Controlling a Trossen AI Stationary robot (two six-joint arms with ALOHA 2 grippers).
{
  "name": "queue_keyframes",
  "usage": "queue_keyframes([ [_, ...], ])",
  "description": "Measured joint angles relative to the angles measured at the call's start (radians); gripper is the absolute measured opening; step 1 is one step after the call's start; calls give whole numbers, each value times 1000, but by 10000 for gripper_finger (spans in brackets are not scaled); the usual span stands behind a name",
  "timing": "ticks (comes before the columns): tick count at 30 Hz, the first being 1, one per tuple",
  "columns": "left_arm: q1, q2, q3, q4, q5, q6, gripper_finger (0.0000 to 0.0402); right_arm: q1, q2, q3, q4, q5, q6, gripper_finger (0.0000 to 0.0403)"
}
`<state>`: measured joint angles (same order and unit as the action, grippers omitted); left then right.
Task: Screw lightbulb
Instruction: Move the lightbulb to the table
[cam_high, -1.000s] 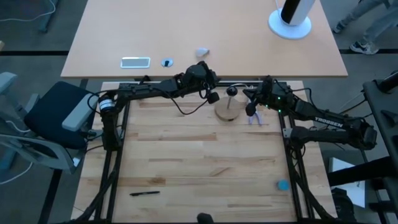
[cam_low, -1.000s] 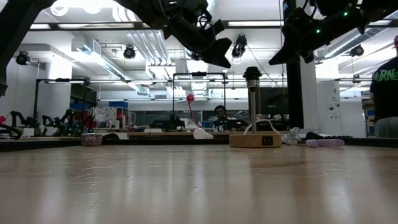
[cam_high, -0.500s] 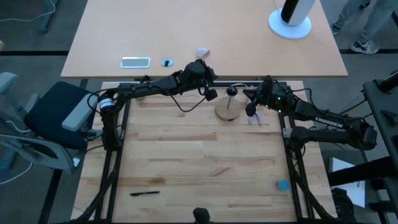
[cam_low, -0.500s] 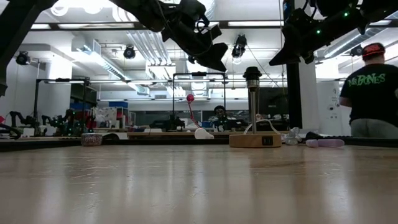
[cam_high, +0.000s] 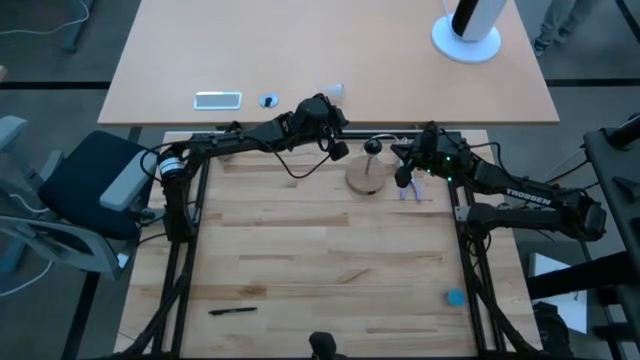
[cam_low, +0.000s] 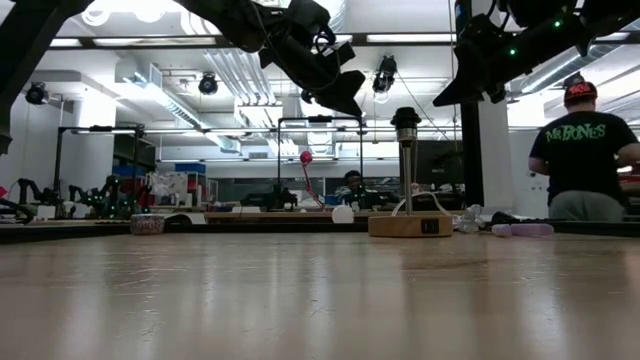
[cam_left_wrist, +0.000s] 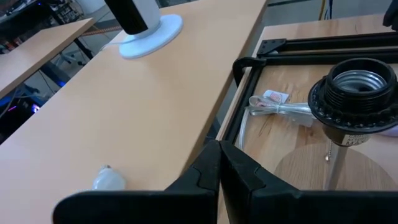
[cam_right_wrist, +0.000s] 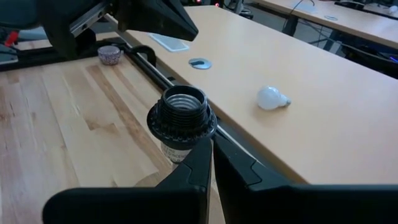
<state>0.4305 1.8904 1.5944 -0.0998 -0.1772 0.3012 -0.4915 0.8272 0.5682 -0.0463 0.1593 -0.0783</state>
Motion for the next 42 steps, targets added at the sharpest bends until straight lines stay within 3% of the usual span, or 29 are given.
queue_keyframes([
  [32, 7, 1, 0, -6, 0, 16, 0, 0, 0, 0, 0, 0, 0, 13],
  [40, 118, 6, 46, 33, 11, 1, 0, 0, 0, 0, 4, 0, 0, 13],
  [42, 166, 22, 59, 50, 59, 3, 0, 0, 0, 0, 9, 0, 0, 13],
])
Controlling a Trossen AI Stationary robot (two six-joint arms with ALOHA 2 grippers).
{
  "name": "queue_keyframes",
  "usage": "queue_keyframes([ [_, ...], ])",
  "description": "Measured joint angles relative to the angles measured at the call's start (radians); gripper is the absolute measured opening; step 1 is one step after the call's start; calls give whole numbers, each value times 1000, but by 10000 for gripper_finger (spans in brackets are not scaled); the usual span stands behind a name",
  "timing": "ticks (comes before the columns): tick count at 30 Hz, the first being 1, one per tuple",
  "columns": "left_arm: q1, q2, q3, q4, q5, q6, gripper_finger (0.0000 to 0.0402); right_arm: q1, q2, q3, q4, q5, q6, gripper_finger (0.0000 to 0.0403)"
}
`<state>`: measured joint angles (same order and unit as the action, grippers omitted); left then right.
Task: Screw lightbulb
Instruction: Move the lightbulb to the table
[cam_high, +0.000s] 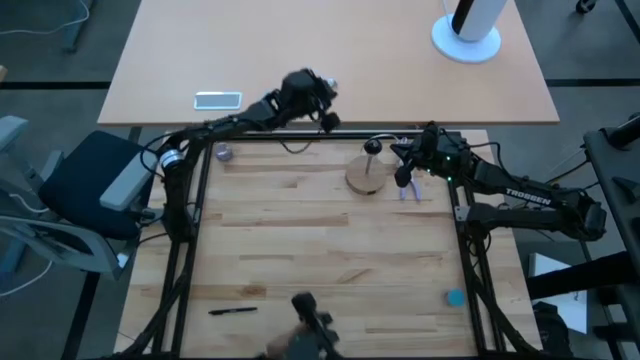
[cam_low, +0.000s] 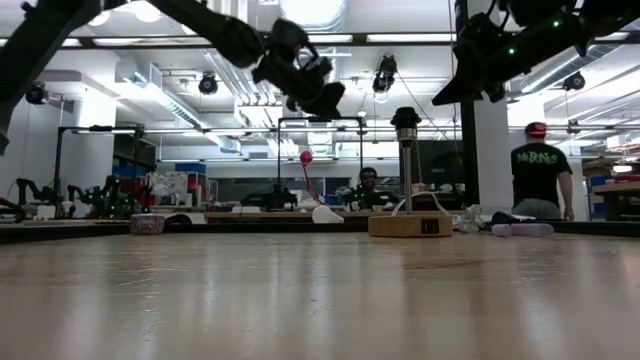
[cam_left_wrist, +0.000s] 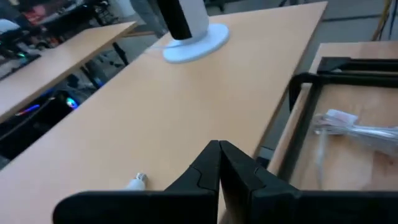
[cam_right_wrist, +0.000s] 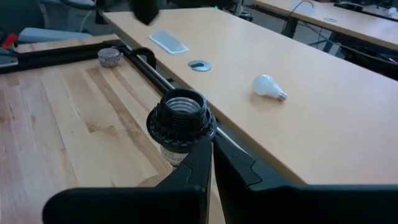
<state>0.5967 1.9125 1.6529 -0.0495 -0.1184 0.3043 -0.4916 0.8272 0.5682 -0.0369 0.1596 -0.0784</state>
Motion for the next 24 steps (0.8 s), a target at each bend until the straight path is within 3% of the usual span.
queue_keyframes([
  [5, 136, 97, 98, 4, 147, -38, 0, 0, 0, 0, 20, 0, 0, 13],
  [8, 206, 208, 219, 4, 247, -57, 0, 0, 0, 0, 22, 2, 0, 13],
  [15, 299, 569, 704, -75, 449, -61, 0, 0, 0, 0, 18, 24, 20, 13],
  [19, 321, 585, 538, 185, 402, -93, 0, -1, 0, 0, 10, 27, 37, 13],
  [21, 332, 581, 479, 236, 331, -102, 0, -4, 0, 0, 7, 27, 45, 13],
  [24, 345, 577, 429, 278, 316, -104, 6, -14, 6, 0, 7, 27, 37, 13],
])
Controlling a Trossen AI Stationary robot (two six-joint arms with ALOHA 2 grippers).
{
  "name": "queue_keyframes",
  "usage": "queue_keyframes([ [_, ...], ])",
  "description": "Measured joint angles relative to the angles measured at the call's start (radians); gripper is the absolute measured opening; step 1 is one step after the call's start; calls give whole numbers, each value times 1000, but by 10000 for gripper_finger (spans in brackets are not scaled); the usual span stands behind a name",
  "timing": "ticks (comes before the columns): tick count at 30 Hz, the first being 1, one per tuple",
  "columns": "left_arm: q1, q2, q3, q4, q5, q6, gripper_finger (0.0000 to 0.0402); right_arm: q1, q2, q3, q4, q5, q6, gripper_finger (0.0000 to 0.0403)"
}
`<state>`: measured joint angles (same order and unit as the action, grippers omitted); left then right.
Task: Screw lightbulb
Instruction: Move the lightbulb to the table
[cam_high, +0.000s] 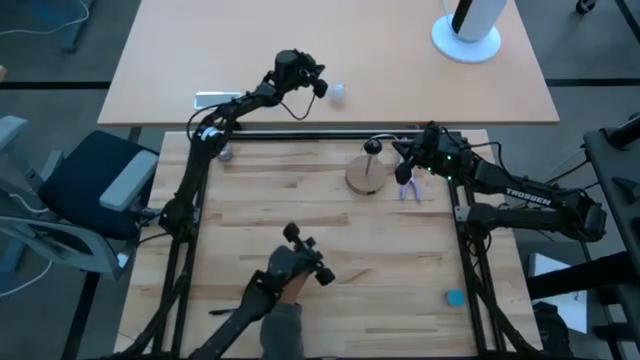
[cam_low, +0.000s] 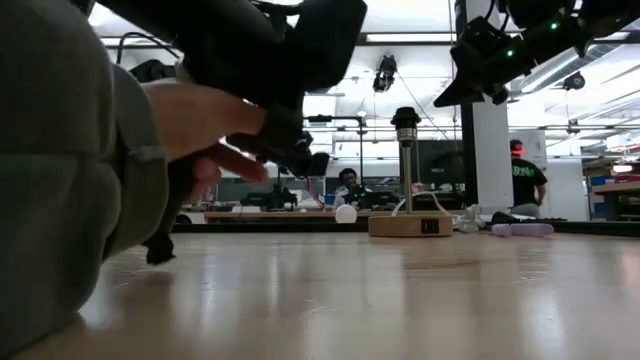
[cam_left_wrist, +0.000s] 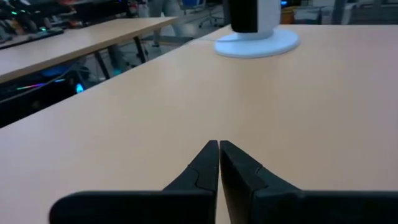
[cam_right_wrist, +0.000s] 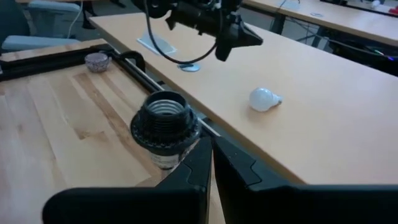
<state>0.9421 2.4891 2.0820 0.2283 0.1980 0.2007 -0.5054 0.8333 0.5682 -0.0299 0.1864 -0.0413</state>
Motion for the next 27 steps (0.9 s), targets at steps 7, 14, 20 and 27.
queue_keyframes([
  [7, -25, -2, -60, 60, 2, -68, 57, -37, 24, 0, 7, 0, -9, 13],
  [14, -78, -2, -63, 59, -62, -135, 114, -48, 66, 0, 11, -1, -9, 13],
  [20, -80, 20, -7, 31, -147, -122, 134, -48, 74, 0, 11, -5, 5, 13],
  [27, -63, 165, 265, -176, -147, 6, 137, -48, 74, 0, 11, -5, 19, 13],
])
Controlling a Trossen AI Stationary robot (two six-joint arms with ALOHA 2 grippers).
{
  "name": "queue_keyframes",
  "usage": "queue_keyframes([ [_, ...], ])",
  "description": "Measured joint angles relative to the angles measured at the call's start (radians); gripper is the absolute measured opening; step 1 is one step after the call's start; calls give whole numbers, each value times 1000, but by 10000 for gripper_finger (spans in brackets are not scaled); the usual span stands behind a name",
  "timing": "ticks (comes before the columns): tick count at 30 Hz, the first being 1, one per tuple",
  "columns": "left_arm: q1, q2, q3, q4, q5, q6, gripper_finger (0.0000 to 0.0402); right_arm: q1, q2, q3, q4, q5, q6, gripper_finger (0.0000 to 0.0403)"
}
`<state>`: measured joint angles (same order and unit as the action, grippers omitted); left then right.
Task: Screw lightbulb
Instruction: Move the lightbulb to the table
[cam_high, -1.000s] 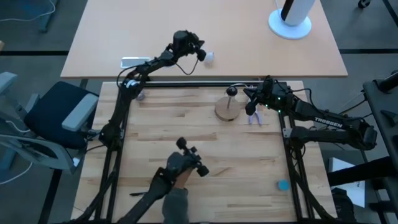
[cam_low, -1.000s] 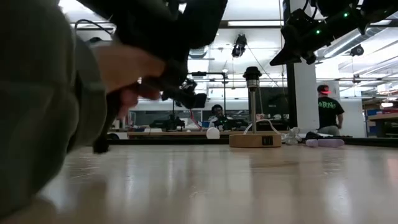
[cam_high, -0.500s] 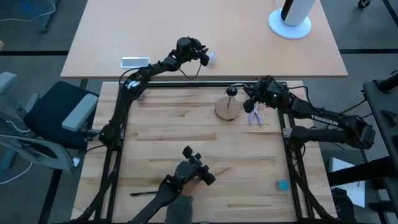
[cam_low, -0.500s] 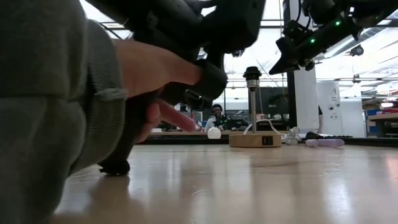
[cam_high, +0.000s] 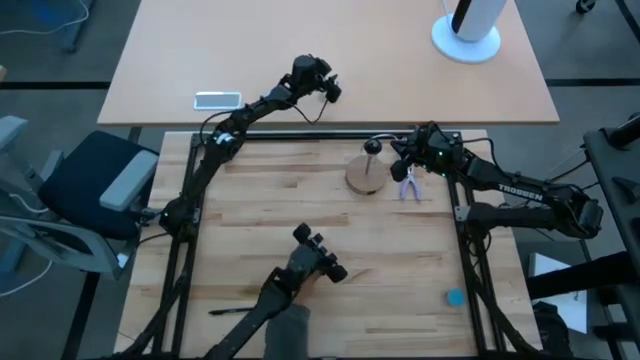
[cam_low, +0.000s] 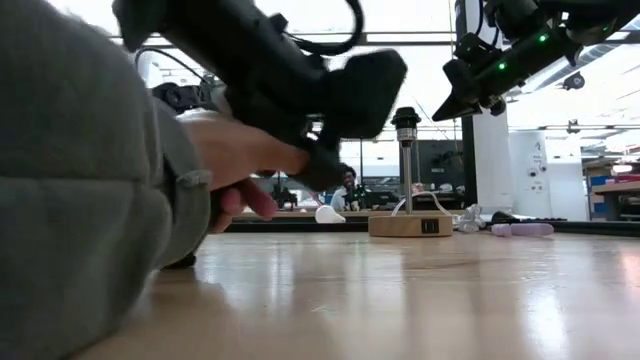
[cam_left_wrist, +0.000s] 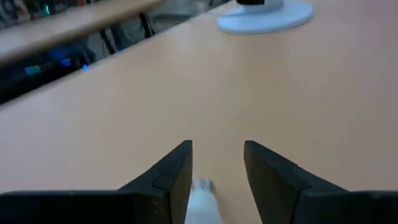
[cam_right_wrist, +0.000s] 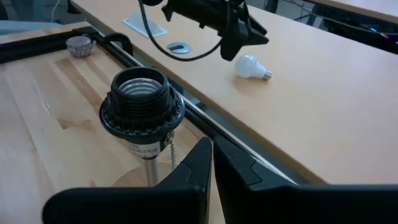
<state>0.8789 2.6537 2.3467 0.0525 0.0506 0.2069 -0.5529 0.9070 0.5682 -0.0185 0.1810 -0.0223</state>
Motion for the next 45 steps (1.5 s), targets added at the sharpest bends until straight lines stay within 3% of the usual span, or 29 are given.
queue_keyframes([
  [6, 41, -15, -58, 35, 44, 89, 137, 0, 0, 0, -6, -5, 29, 13],
  [16, 65, -19, -57, 37, 98, 75, 137, -1, 0, 0, 0, -5, 57, 13],
  [27, 61, -19, -24, -106, 183, 88, 137, 0, 0, 0, 1, -4, 77, 13],
  [31, 46, -19, -19, -124, 160, 89, 137, 0, 0, 0, 2, 2, 77, 13],
  [45, -2, -19, -19, -98, 77, -256, 137, -10, 0, 0, 2, 5, 103, 13],
])
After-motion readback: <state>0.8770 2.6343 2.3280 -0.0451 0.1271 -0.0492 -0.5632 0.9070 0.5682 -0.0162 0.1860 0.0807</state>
